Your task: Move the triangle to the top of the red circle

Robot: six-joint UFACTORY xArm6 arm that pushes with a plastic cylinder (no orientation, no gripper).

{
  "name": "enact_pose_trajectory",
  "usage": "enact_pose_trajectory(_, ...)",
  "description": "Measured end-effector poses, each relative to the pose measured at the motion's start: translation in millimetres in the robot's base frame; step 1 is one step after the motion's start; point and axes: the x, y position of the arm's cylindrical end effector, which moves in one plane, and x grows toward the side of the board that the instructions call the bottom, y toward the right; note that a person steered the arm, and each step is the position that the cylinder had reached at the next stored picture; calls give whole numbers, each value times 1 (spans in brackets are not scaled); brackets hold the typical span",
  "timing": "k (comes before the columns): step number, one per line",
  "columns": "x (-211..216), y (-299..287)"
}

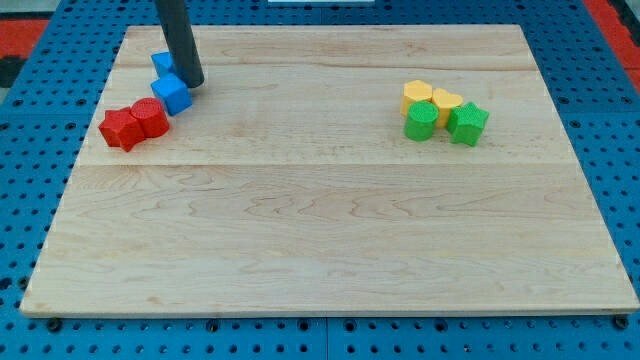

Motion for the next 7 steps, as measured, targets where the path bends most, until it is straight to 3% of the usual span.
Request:
enact_pose_trajectory(1,-46,24)
enact_pose_trajectory(2,-75,-20)
enact_pose_trajectory(4,-22,-54)
enact_pose_trajectory(5,-57,-41)
enact_pose_trajectory(6,-65,-11)
enact_pose_trajectory(7,-45,-8)
